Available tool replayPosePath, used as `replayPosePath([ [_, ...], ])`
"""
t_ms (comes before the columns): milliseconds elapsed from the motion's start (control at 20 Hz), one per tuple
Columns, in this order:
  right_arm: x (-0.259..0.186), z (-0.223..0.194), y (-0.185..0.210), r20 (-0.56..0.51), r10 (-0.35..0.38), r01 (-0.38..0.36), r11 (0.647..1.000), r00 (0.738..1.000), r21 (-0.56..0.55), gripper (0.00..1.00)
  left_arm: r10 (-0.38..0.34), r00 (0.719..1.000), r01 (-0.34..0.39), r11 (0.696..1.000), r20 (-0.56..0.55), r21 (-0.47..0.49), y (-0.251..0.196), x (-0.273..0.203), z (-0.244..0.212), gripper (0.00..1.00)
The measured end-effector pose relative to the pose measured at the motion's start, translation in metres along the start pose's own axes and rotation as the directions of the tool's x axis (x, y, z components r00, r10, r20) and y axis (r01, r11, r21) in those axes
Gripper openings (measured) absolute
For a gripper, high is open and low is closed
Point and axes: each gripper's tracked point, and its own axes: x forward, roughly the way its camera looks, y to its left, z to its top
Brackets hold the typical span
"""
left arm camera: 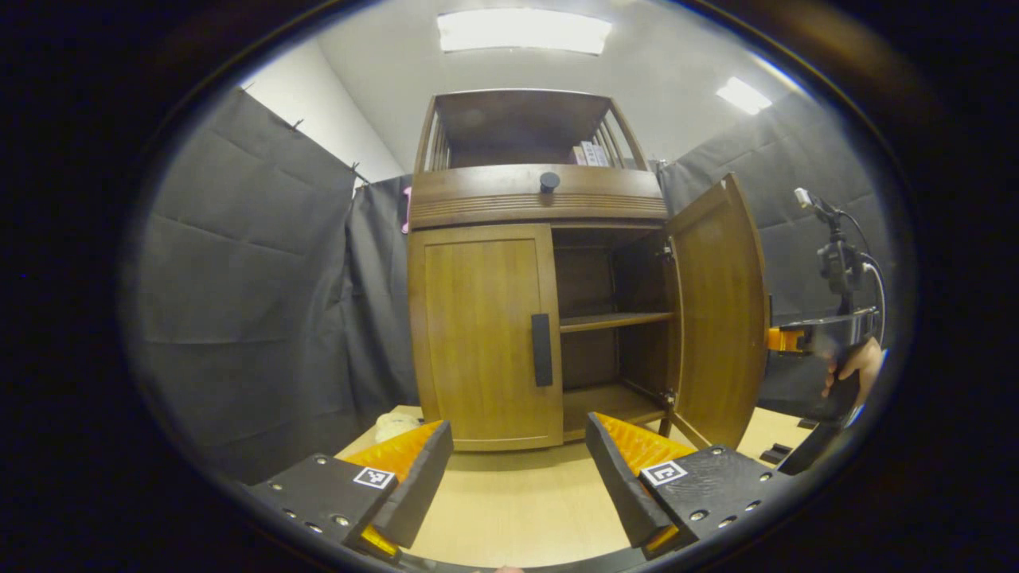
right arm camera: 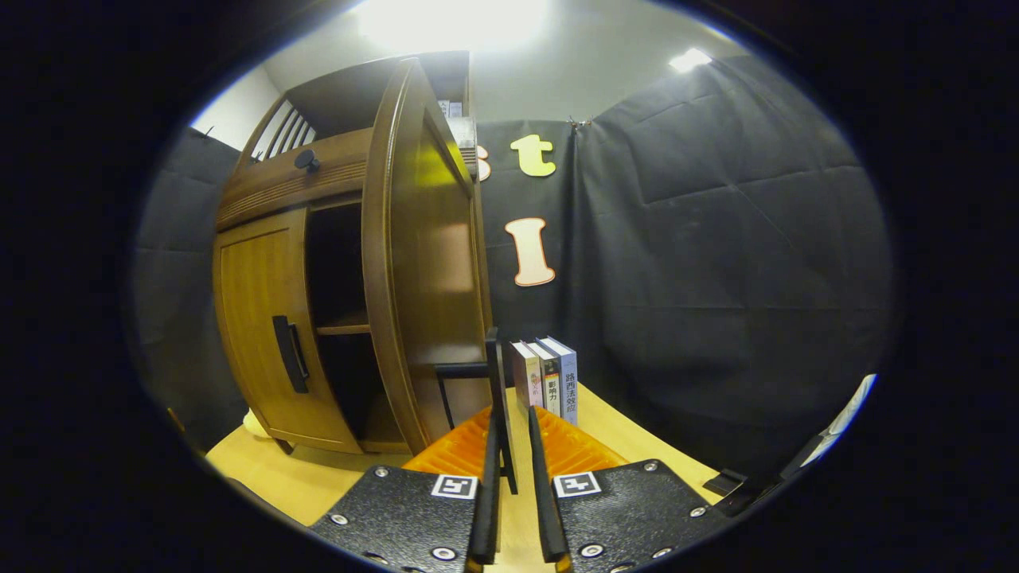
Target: Open the right door of the double-door shoe cabinet with the right hand, and open the left door with the left hand.
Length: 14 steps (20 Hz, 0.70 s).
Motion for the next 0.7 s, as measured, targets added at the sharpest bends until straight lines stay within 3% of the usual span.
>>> replayPosePath([
  [100,-0.006,-0.001,-0.008,0.000,-0.013,0.013,1.000,1.000,-0.011,0.28,0.001,1.000,-0.001,1.000,-0.002,0.002,0.002,0.002,0.000,1.00],
  [150,-0.010,-0.002,-0.013,-0.001,-0.022,0.022,1.000,1.000,-0.014,0.30,0.001,1.000,-0.001,1.000,-0.001,0.004,0.002,0.003,0.001,0.96],
  [300,-0.018,-0.004,-0.035,0.001,-0.066,0.066,0.998,0.998,-0.018,0.39,-0.001,1.000,0.001,1.000,0.008,0.015,0.001,0.011,0.004,0.96],
  [350,-0.021,-0.004,-0.043,-0.001,-0.085,0.085,0.996,0.996,-0.014,0.44,-0.007,1.000,0.007,1.000,0.006,0.013,0.001,0.015,0.004,1.00],
  [500,-0.032,-0.004,-0.069,-0.003,-0.146,0.146,0.989,0.989,0.014,0.52,-0.014,1.000,0.014,1.000,0.008,0.018,-0.004,0.033,0.008,0.96],
  [600,-0.040,-0.004,-0.076,-0.006,-0.135,0.135,0.990,0.991,0.047,0.63,-0.018,1.000,0.018,1.000,0.013,0.007,-0.009,0.050,0.014,1.00],
  [700,-0.048,-0.007,-0.084,-0.004,-0.148,0.148,0.988,0.989,0.050,0.84,-0.017,1.000,0.017,1.000,0.017,-0.007,-0.010,0.065,0.016,1.00],
])
